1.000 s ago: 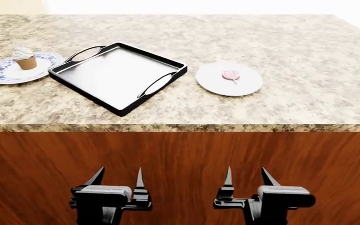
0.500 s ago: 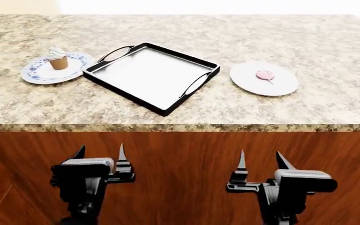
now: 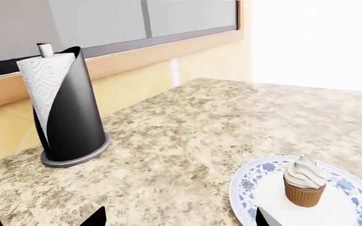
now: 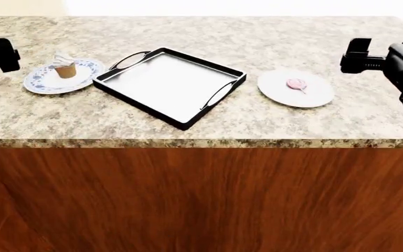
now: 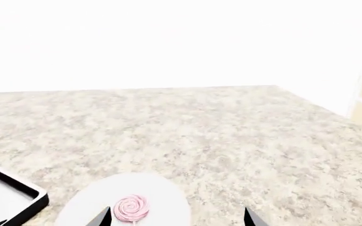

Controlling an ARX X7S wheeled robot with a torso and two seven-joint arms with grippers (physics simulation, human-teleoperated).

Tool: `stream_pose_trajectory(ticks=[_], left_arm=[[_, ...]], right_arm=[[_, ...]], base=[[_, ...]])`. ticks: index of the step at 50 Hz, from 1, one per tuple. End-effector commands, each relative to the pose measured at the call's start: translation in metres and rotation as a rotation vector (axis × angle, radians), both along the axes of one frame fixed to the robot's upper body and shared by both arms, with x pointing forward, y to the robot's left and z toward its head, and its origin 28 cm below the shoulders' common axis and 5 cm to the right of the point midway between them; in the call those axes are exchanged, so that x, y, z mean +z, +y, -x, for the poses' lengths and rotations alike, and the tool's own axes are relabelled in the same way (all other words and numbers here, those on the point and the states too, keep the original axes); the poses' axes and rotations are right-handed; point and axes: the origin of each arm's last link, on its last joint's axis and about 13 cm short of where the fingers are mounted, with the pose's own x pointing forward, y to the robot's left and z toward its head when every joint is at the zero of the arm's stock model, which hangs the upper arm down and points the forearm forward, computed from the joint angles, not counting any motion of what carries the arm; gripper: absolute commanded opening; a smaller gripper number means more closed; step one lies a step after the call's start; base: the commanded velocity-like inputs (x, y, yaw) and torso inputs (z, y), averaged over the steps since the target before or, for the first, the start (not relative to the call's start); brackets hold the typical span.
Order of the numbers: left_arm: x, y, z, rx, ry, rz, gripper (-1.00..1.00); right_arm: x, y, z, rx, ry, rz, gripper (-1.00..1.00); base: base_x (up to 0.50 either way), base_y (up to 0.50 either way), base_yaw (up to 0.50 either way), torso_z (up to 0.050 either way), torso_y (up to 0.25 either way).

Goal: Move the dessert items from the plate to the tray.

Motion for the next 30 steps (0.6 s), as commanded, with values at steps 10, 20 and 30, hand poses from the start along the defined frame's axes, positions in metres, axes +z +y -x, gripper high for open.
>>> stream_pose_trajectory(ticks=[10, 20, 30], left_arm=[[0.0184, 0.0189, 0.0112, 0.033, 0.088, 0.065, 1.00], [0.0185, 0.0180, 0.0106, 0.002, 0.078, 0.080, 1.00], [0.0214, 0.0185, 0.0111, -0.005, 0.069, 0.091, 1.00]], right_arm=[[0.0162, -0.0098, -0.0025, 0.015, 0.104, -0.059, 1.00], [0.0147, -0.0093, -0.0016, 0.016, 0.117, -0.069, 1.00], [0.0154, -0.0090, -0.0016, 0.017, 0.117, -0.077, 1.00]], base=[[0.11, 0.00, 0.00, 0.000, 0.000], [0.50, 0.00, 0.00, 0.000, 0.000], [0.50, 0.00, 0.00, 0.000, 0.000]])
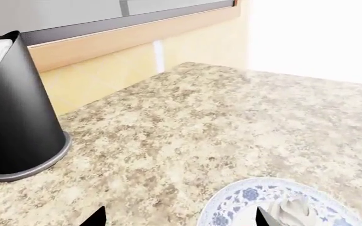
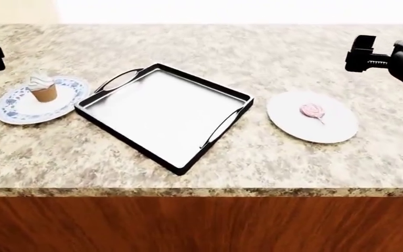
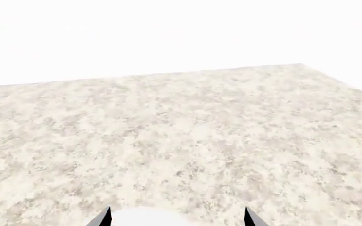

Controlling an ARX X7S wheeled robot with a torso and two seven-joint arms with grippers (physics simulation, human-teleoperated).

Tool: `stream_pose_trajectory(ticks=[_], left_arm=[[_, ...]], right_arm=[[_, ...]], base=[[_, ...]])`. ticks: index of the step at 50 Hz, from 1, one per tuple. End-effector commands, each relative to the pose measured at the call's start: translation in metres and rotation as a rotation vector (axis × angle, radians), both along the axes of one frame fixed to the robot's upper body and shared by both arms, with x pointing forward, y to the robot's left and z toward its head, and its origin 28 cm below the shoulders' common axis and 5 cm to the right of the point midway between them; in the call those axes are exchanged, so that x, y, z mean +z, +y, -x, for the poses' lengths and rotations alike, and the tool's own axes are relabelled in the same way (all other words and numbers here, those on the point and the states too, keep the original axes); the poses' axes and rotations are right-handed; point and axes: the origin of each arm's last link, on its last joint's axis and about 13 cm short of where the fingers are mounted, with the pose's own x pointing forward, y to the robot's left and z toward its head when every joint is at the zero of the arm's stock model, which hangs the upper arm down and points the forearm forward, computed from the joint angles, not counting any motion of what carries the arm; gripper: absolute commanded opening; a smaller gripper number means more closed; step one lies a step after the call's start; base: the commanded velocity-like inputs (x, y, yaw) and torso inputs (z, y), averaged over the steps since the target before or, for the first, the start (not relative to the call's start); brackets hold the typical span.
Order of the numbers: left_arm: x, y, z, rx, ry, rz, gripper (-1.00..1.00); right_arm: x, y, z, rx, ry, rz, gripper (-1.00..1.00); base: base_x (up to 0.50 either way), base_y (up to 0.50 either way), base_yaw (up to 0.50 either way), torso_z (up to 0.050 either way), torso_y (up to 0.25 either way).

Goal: Move the dessert items from the plate to the tray.

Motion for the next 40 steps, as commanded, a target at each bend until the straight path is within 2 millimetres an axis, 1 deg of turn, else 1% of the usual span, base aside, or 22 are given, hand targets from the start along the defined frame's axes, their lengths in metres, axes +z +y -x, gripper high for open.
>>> stream_pose_trajectory(ticks=[1, 24, 28, 33, 38, 40], left_arm=[[0.003, 0.001, 0.001, -0.013, -0.005, 0.015, 1.00], [0.005, 0.001, 0.001, -0.020, -0.011, 0.020, 1.00], [0.006, 0.000, 0.001, -0.021, -0.012, 0.018, 1.00], [0.006, 0.001, 0.001, -0.021, -0.013, 0.019, 1.00], [0.005, -0.001, 0.000, -0.044, -0.006, 0.020, 1.00], [0.005, -0.005, -0.002, -0.082, 0.001, 0.012, 1.00]], right_arm=[[0.001, 0.000, 0.000, 0.002, 0.010, -0.012, 1.00], [0.000, -0.001, -0.002, -0.002, 0.016, -0.017, 1.00], [-0.001, -0.002, -0.002, -0.006, 0.017, -0.011, 1.00], [-0.002, -0.001, -0.002, -0.001, 0.024, -0.002, 1.00], [-0.003, -0.001, -0.001, -0.001, 0.030, -0.011, 1.00], [-0.012, 0.000, 0.000, 0.039, 0.114, 0.005, 1.00]], base=[[0.50, 0.00, 0.00, 0.000, 0.000], [0.49, 0.00, 0.00, 0.000, 0.001], [0.00, 0.06, 0.00, 0.000, 0.000], [0.00, 0.50, 0.00, 0.000, 0.000], [0.00, 0.00, 0.00, 0.000, 0.000], [0.00, 0.00, 0.00, 0.000, 0.000]])
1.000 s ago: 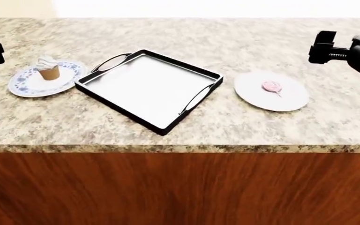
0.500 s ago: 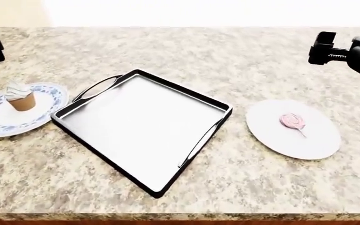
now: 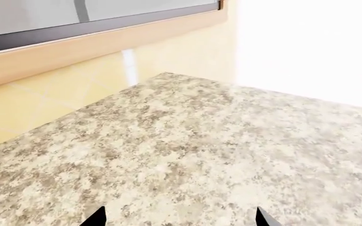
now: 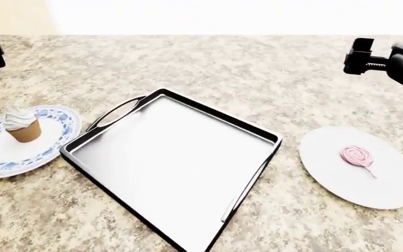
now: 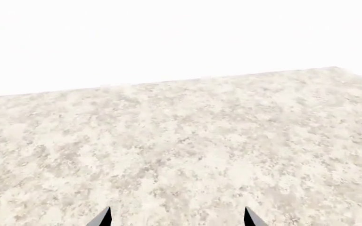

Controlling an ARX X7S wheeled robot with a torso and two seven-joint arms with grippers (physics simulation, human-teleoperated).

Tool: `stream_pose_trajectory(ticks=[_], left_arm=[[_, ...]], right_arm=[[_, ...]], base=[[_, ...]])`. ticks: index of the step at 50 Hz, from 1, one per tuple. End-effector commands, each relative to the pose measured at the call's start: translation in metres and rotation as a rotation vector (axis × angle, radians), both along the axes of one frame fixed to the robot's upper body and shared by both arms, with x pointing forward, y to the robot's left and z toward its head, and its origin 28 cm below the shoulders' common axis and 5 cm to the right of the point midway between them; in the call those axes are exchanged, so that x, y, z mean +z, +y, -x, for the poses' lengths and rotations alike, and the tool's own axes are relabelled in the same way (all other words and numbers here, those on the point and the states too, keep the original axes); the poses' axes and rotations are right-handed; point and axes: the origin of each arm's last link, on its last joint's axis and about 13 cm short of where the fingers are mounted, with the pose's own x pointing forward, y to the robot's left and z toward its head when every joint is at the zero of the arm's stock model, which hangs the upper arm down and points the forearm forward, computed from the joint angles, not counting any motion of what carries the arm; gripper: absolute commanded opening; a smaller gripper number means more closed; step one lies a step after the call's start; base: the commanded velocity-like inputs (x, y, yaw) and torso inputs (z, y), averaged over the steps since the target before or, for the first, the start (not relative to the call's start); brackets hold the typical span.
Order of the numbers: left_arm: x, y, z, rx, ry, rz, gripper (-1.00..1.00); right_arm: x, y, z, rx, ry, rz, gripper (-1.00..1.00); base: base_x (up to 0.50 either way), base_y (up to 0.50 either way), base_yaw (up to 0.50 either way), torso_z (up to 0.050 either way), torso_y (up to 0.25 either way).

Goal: Move the dessert items from the plate to the tray.

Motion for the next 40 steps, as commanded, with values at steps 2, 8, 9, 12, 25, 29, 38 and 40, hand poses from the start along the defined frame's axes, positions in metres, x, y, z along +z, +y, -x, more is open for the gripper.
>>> stream_pose_trajectory(ticks=[2, 8, 9, 12, 25, 29, 38, 40], left_arm=[[0.000, -0.006, -0.003, -0.070, 0.010, -0.008, 1.00], [0.000, -0.005, -0.003, -0.066, 0.009, -0.005, 1.00], [0.000, -0.005, -0.003, -0.065, 0.009, -0.004, 1.00], [0.001, -0.005, -0.002, -0.063, 0.008, -0.003, 1.00], [0.002, -0.003, -0.001, -0.065, 0.007, 0.006, 1.00], [0.002, -0.003, -0.001, -0.066, 0.007, 0.006, 1.00], [0.001, -0.002, -0.001, -0.062, 0.006, 0.007, 1.00], [0.002, -0.002, -0.001, -0.062, 0.005, 0.007, 1.00]], right_arm=[[-0.021, 0.000, 0.002, 0.051, 0.198, -0.002, 1.00], [-0.031, -0.003, 0.010, 0.127, 0.378, -0.068, 1.00], [-0.031, -0.004, 0.011, 0.140, 0.392, -0.077, 1.00], [-0.029, -0.005, 0.018, 0.183, 0.424, -0.073, 1.00], [-0.031, -0.012, 0.036, 0.195, 0.501, -0.045, 1.00], [-0.040, -0.014, 0.033, 0.193, 0.510, -0.051, 1.00], [-0.052, -0.016, 0.031, 0.209, 0.547, -0.052, 1.00], [-0.053, -0.017, 0.032, 0.212, 0.552, -0.049, 1.00]], base=[[0.00, 0.00, 0.00, 0.000, 0.000], [0.00, 0.00, 0.00, 0.000, 0.000], [0.00, 0.00, 0.00, 0.000, 0.000], [0.00, 0.00, 0.00, 0.000, 0.000], [0.00, 0.00, 0.00, 0.000, 0.000], [0.00, 0.00, 0.00, 0.000, 0.000], [0.00, 0.00, 0.00, 0.000, 0.000], [0.00, 0.00, 0.00, 0.000, 0.000]])
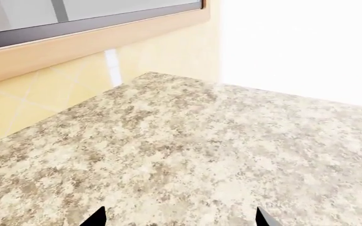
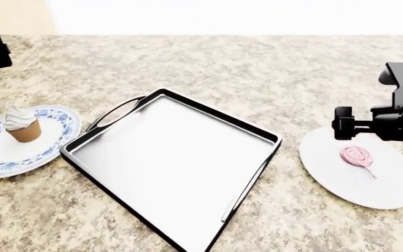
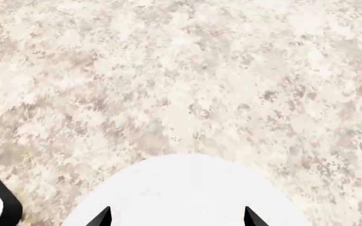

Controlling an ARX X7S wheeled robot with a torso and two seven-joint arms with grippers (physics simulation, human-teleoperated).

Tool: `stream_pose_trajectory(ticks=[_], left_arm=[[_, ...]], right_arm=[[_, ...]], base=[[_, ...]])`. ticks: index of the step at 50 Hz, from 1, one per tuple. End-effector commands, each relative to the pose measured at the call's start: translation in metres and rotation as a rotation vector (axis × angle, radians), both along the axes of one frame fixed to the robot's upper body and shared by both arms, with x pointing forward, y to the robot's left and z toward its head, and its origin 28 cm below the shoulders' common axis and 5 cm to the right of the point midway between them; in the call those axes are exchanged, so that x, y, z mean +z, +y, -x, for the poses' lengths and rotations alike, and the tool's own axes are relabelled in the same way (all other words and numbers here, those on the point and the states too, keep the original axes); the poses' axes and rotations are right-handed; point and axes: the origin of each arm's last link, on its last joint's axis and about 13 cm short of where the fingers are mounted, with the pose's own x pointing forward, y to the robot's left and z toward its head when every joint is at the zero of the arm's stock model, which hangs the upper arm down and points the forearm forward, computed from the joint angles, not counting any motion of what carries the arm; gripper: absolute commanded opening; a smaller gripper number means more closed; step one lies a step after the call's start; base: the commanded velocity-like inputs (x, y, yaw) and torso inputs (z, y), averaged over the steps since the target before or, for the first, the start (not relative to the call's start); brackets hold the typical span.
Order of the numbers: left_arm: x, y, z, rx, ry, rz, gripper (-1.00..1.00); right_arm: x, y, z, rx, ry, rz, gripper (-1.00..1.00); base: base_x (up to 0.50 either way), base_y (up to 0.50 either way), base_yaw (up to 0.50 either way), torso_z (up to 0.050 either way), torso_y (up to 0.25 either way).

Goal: Move the dessert items from the plate to the tray.

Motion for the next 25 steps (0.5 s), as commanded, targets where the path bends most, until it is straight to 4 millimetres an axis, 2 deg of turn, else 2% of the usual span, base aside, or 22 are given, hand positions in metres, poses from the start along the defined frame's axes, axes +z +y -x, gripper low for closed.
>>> stream_pose_trajectory(ticks=[1, 14, 25], left_arm=[[0.000, 0.001, 0.001, 0.002, -0.002, 0.002, 1.00], [0.002, 0.002, 0.001, 0.004, -0.004, 0.006, 1.00], [0.001, 0.003, 0.002, 0.005, -0.005, 0.006, 1.00]], right_arm=[[-0.011, -0.003, 0.002, 0.022, 0.053, 0.004, 1.00], [-0.008, -0.011, 0.018, 0.026, 0.098, 0.039, 1.00], [-0.020, -0.016, 0.023, 0.019, 0.128, 0.043, 1.00]], base=[[0.00, 0.00, 0.00, 0.000, 0.000], [0.00, 0.00, 0.00, 0.000, 0.000], [0.00, 0.00, 0.00, 0.000, 0.000]])
